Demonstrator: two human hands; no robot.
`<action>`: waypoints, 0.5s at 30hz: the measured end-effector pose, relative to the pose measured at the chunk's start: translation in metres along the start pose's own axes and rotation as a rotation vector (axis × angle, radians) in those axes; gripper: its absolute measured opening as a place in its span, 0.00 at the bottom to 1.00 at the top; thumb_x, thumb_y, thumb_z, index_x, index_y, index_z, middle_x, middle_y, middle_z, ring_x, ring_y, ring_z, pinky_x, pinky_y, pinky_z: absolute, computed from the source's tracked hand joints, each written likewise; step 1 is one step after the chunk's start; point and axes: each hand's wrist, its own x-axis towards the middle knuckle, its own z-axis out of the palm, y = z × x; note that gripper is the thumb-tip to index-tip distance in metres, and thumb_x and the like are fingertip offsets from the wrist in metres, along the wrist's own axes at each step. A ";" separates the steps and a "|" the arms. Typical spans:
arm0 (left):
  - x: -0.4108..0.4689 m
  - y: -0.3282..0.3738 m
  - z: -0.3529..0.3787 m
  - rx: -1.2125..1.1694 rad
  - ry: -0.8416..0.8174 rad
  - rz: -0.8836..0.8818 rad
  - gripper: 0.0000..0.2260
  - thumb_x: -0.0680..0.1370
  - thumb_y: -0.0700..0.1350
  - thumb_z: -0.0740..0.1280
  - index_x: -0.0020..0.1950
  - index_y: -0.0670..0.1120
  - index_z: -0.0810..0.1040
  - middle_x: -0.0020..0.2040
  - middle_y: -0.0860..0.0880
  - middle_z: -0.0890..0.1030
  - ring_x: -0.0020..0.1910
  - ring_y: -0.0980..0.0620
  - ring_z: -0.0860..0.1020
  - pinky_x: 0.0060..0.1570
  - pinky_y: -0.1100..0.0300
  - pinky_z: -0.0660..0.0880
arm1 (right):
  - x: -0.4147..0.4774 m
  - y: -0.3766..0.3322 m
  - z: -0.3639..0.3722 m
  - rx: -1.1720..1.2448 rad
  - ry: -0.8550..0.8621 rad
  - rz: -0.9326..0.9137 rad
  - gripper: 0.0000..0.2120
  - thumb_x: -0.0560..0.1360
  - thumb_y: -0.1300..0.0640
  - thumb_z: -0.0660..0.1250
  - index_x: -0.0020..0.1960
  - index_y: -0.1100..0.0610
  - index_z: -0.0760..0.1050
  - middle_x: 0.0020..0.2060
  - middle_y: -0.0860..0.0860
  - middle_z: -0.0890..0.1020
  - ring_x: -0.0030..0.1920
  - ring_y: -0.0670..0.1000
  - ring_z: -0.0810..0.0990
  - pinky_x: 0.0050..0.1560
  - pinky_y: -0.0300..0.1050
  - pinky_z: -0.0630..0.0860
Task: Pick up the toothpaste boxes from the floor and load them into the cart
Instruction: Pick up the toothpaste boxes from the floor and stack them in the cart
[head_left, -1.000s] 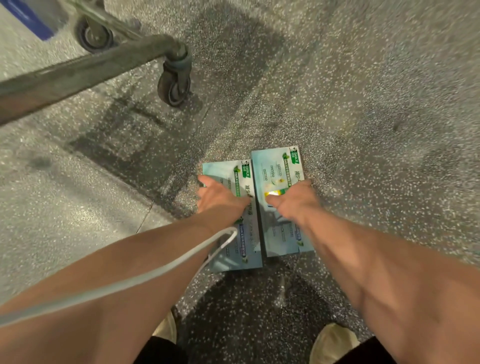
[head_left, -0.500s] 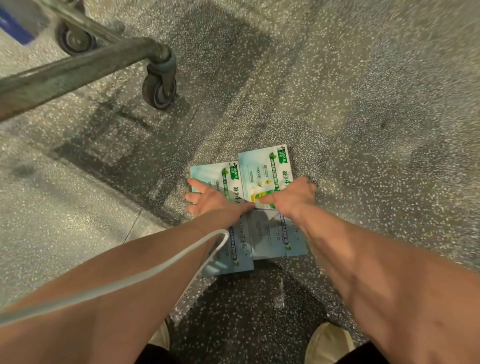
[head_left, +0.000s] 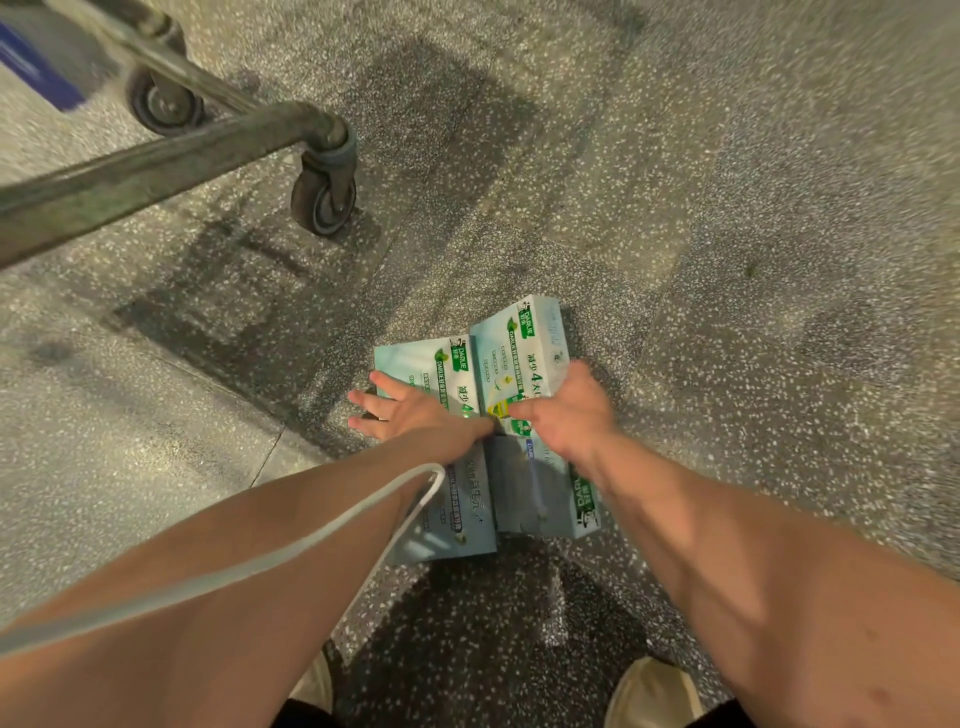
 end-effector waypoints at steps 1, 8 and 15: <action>-0.001 -0.001 -0.001 0.012 -0.001 0.001 0.72 0.60 0.66 0.81 0.79 0.42 0.29 0.79 0.36 0.33 0.78 0.31 0.37 0.76 0.35 0.47 | -0.002 -0.001 0.001 -0.015 0.006 -0.007 0.23 0.69 0.60 0.79 0.56 0.53 0.68 0.48 0.49 0.81 0.45 0.51 0.83 0.39 0.45 0.84; -0.007 -0.009 -0.021 -0.057 -0.054 0.125 0.60 0.69 0.64 0.74 0.81 0.40 0.35 0.81 0.38 0.40 0.79 0.31 0.44 0.76 0.35 0.53 | -0.006 -0.008 0.004 -0.057 -0.012 -0.061 0.20 0.73 0.55 0.77 0.56 0.50 0.69 0.48 0.45 0.79 0.41 0.43 0.77 0.33 0.33 0.70; -0.015 -0.011 -0.035 -0.369 -0.139 0.291 0.29 0.67 0.54 0.70 0.61 0.44 0.64 0.57 0.43 0.74 0.50 0.47 0.76 0.44 0.50 0.77 | -0.017 -0.026 0.016 -0.065 -0.056 -0.083 0.26 0.71 0.52 0.77 0.65 0.51 0.71 0.57 0.48 0.81 0.46 0.46 0.81 0.43 0.42 0.78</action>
